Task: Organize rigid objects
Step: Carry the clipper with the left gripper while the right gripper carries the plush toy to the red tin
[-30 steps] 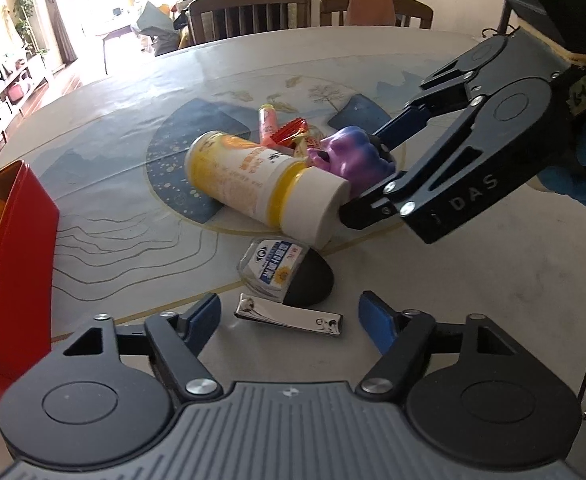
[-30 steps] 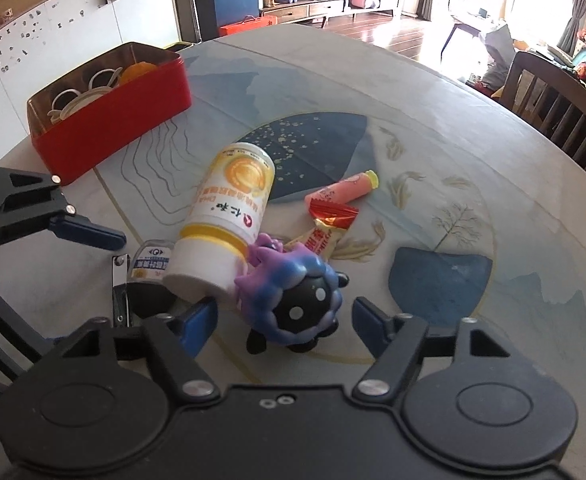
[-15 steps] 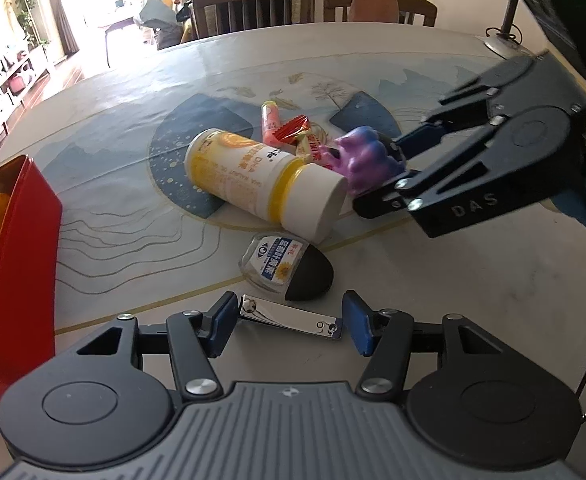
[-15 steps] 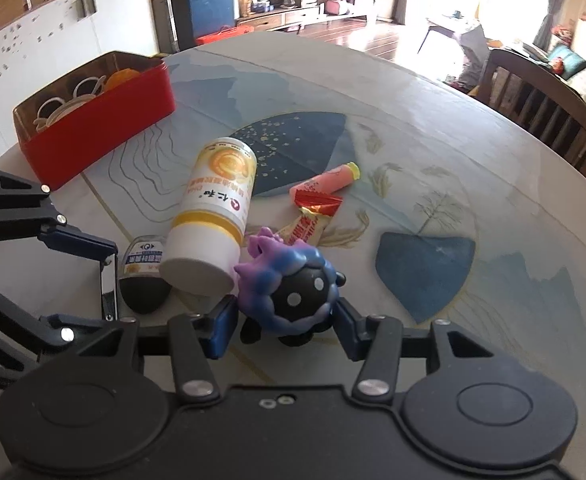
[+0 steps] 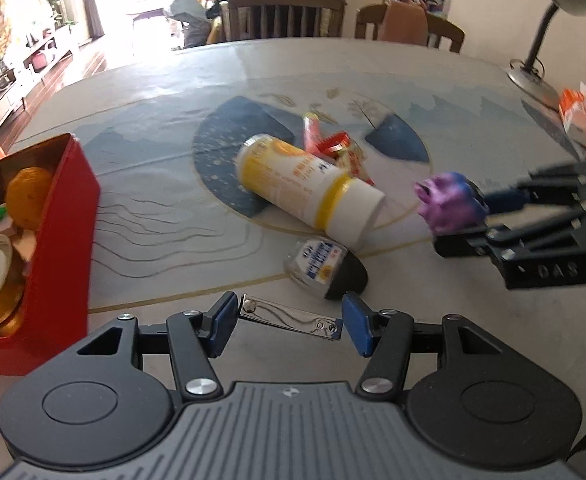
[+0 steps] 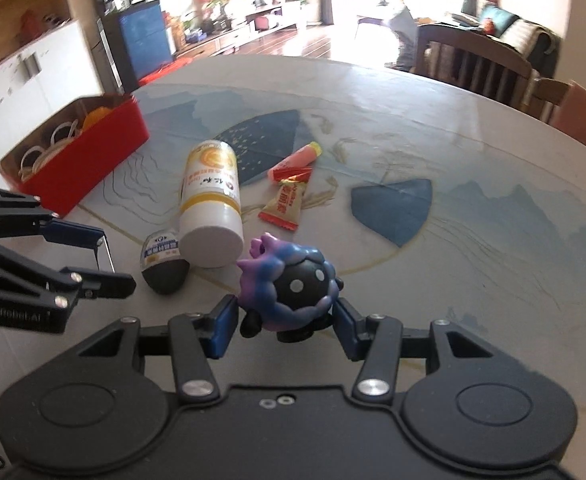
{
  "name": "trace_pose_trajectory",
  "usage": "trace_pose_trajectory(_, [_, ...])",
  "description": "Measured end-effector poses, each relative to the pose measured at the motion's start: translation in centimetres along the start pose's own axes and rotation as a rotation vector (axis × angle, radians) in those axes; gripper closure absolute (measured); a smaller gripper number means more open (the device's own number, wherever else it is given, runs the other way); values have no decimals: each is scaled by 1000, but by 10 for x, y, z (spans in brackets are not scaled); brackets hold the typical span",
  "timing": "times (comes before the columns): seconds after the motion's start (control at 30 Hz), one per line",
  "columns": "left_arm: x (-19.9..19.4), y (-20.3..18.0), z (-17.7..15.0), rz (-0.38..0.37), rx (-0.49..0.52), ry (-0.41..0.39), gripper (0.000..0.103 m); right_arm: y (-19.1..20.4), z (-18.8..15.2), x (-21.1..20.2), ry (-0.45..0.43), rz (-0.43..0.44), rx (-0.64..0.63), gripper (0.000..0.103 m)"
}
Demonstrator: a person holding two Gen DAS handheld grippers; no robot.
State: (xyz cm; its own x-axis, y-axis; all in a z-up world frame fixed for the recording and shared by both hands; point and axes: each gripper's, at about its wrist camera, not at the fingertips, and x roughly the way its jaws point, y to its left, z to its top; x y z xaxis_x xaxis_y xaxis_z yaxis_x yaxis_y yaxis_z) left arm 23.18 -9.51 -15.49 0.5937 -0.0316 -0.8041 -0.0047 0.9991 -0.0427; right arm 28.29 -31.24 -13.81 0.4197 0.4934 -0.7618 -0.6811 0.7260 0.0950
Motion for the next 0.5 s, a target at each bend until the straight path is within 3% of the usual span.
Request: trace_pose_trajectory(0.5, [-54, 42, 20, 1, -78, -104, 46, 45, 24, -46, -116, 11, 25, 52])
